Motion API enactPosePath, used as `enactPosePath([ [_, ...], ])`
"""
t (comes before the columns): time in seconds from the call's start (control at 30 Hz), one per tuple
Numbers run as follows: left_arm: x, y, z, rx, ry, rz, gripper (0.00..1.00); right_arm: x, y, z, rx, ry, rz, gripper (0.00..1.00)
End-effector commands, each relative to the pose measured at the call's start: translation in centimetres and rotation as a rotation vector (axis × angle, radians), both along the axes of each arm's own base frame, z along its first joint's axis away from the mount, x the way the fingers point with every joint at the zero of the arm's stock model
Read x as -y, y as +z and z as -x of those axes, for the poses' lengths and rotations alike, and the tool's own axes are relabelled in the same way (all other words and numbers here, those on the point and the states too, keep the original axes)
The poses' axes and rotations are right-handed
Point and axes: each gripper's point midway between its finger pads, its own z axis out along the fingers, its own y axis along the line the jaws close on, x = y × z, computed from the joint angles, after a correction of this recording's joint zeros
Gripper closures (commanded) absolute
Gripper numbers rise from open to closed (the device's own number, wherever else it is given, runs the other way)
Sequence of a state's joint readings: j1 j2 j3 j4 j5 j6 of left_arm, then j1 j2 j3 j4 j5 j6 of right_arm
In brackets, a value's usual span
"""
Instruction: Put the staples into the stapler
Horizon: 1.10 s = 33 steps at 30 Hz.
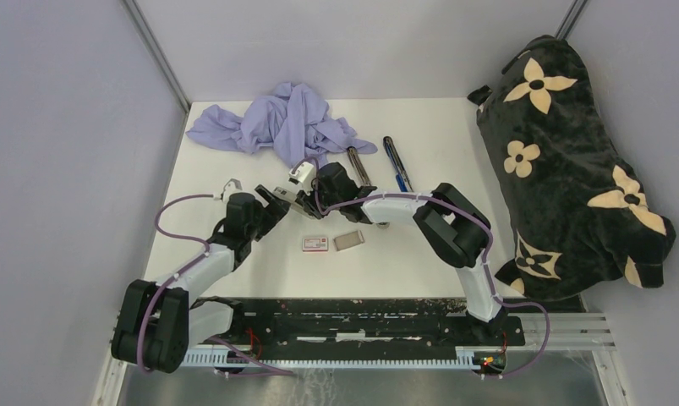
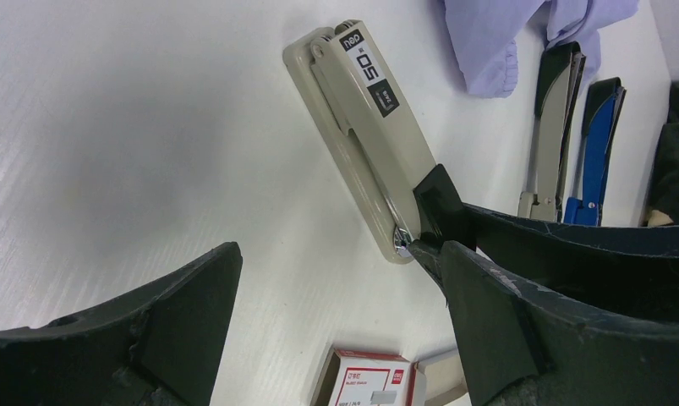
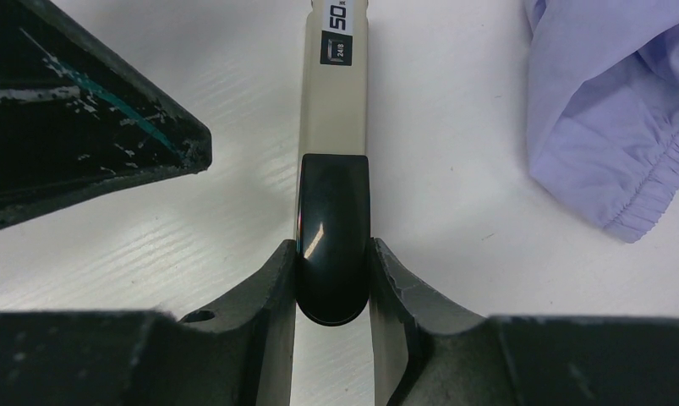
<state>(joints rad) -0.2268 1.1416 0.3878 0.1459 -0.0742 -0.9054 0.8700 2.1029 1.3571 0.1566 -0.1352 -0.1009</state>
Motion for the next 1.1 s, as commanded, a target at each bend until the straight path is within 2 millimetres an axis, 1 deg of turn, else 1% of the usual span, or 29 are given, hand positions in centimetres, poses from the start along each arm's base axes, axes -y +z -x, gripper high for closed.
enactPosePath([
  [0.0, -0.2, 1.9, -0.8, 0.043, 0.040, 0.055, 0.06, 2.2, -5.1, 2.7, -0.127, 0.004, 0.138, 0.97],
  [0.07, -0.7, 2.5, -0.9, 0.056, 0.055, 0.052, 0.06, 1.0, -3.8, 2.7, -0.117, 0.014, 0.106, 0.95],
  [0.23, -1.7, 4.4, -0.6, 0.092, 0.084, 0.026, 0.06, -2.8, -0.5, 2.4, -0.105, 0.043, 0.004, 0.89],
  [0.33, -2.3, 5.4, -0.4, 0.107, 0.101, 0.005, 0.06, -4.8, 0.4, 2.4, -0.091, 0.050, -0.031, 0.83],
  [0.47, -2.8, 6.7, -0.1, 0.128, 0.110, -0.021, 0.06, -6.3, 1.7, 2.3, -0.081, 0.047, -0.071, 0.68],
  [0.53, -3.0, 7.4, 0.0, 0.142, 0.108, -0.028, 0.06, -6.3, 3.0, 2.2, -0.069, 0.042, -0.093, 0.61],
  [0.57, -3.0, 7.7, 0.1, 0.147, 0.106, -0.031, 0.06, -6.1, 3.3, 2.1, -0.065, 0.034, -0.093, 0.57],
  [0.63, -2.8, 8.4, 0.1, 0.167, 0.094, -0.023, 0.06, -5.4, 4.7, 2.0, -0.039, 0.014, -0.100, 0.50],
  [0.77, -1.7, 10.1, -0.2, 0.213, 0.038, 0.007, 0.06, -2.8, 6.8, 1.8, 0.002, -0.041, -0.094, 0.38],
  [0.87, -0.9, 10.7, -0.5, 0.213, -0.003, 0.019, 0.06, 0.1, 7.9, 1.2, 0.019, -0.109, -0.075, 0.32],
  [0.9, -0.6, 10.8, -0.6, 0.212, -0.015, 0.025, 0.06, 1.3, 7.6, 1.1, 0.017, -0.136, -0.057, 0.30],
  [0.93, -0.3, 10.8, -0.7, 0.208, -0.031, 0.031, 0.06, 2.3, 8.1, 0.7, 0.022, -0.163, -0.053, 0.29],
  [1.07, 1.2, 11.0, -1.3, 0.212, -0.096, 0.074, 0.06, 7.0, 7.9, -0.3, 0.017, -0.290, -0.001, 0.27],
])
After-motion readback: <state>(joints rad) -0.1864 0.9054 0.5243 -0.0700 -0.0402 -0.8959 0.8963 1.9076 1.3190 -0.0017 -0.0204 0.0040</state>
